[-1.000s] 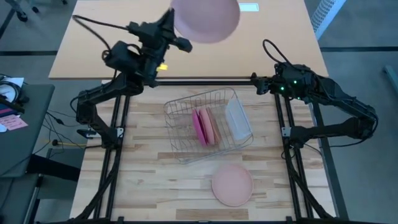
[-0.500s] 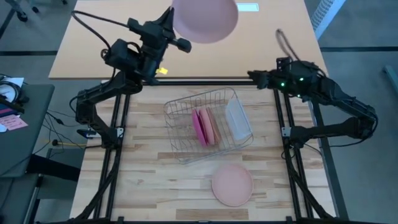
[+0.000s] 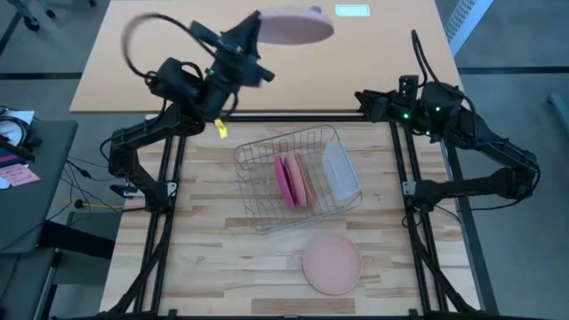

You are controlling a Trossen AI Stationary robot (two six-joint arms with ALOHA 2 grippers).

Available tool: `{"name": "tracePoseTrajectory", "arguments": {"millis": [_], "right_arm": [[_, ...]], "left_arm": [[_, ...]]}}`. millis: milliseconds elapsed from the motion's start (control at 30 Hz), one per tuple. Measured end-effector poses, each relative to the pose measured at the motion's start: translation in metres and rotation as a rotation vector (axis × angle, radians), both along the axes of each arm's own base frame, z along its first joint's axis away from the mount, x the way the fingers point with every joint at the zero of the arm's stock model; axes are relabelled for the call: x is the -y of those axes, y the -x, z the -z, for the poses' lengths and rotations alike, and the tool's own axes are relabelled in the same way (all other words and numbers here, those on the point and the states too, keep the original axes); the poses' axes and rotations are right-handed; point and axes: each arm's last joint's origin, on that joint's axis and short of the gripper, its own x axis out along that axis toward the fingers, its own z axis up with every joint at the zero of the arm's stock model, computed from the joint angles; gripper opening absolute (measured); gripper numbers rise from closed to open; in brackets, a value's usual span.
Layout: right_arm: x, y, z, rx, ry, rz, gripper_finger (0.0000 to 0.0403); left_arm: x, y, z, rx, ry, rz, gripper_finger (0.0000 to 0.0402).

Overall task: Sort dishes
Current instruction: Put the top beige plate in the dish rack

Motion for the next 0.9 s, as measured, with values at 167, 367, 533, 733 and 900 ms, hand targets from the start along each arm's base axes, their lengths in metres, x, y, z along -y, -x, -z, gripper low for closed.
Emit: {"name": "tracePoseTrajectory", "arguments": {"millis": [167,367,533,733,900], "right_arm": [[0.0,0.0,0.003,-0.026,-0.012,0.0,0.0248],[0.0,0.001,0.003,-0.035,-0.01,0.0,0.0248],[0.0,-0.001,0.004,-0.04,-0.003,-0.001,0.0248],[0.001,-0.003,-0.006,0.009,0.084,-0.009,0.0248],[0.001,-0.003,-0.02,0.145,0.137,-0.003,0.0248]], "left_arm": [[-0.001,-0.009,0.01,-0.318,-0.113,-0.131,0.0],[0.016,-0.013,0.009,-0.312,-0.148,-0.087,0.0],[0.022,-0.011,0.006,-0.144,-0.054,0.027,0.0],[0.013,-0.004,0.008,0.469,0.468,0.206,0.0],[0.002,-0.004,0.028,0.983,0.846,0.202,0.0]]}}
